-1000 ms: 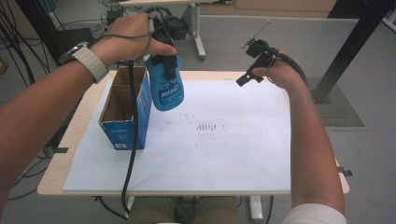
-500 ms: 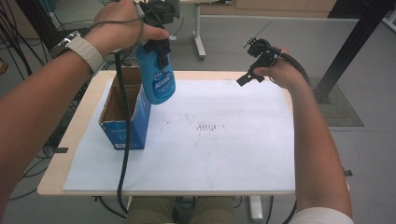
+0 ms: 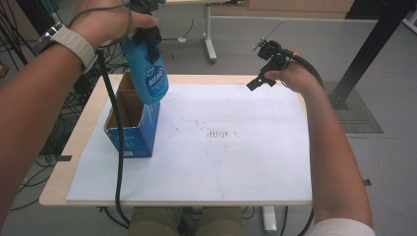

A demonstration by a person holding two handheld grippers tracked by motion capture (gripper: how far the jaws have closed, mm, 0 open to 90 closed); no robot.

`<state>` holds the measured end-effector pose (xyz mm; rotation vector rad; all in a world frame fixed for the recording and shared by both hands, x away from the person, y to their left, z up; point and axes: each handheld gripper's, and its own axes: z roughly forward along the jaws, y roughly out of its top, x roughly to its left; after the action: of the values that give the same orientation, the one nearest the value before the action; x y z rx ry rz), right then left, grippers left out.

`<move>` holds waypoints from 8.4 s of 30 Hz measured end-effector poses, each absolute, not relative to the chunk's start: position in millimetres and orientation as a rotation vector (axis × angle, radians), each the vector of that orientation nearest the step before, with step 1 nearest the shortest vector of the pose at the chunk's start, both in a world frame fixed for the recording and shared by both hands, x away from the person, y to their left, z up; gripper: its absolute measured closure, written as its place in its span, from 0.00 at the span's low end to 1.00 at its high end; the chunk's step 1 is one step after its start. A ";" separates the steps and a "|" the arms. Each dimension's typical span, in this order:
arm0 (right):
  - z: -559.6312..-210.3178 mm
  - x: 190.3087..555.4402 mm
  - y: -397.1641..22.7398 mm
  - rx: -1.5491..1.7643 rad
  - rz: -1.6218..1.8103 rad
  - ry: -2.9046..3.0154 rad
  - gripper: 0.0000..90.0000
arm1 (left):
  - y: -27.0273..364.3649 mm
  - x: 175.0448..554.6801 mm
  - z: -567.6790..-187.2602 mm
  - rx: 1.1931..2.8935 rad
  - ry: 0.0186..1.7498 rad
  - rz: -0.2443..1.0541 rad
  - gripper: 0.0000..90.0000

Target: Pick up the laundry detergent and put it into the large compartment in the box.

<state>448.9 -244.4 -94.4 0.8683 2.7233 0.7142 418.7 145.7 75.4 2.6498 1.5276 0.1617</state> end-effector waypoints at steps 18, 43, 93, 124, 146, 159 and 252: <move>-97.0 455.0 -239.2 0.823 0.723 2.740 0.14 | 173.6 416.6 79.3 2.509 1.725 0.144 0.42; -95.2 450.4 -238.0 0.784 0.742 2.735 0.14 | 202.3 412.1 76.3 2.370 1.891 0.139 0.42; -96.6 452.3 -233.9 0.797 0.739 2.746 0.14 | 235.7 426.6 41.8 2.283 2.024 0.138 0.42; -101.2 451.1 -236.9 0.817 0.721 2.743 0.14 | 234.9 441.8 -4.1 2.305 2.021 0.130 0.42; -104.0 453.5 -230.3 0.809 0.710 2.754 0.14 | 234.4 446.1 -31.7 2.307 2.002 0.119 0.42; -109.0 454.6 -229.1 0.812 0.696 2.758 0.14 | 226.8 449.2 -57.6 2.341 1.993 0.145 0.42; -118.6 457.9 -227.7 0.846 0.694 2.767 0.14 | 229.3 460.0 -155.1 2.392 1.972 0.127 0.42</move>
<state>457.9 -227.7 -118.6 0.8460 2.7672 0.6937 460.0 229.3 -155.1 2.3921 1.9716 0.1270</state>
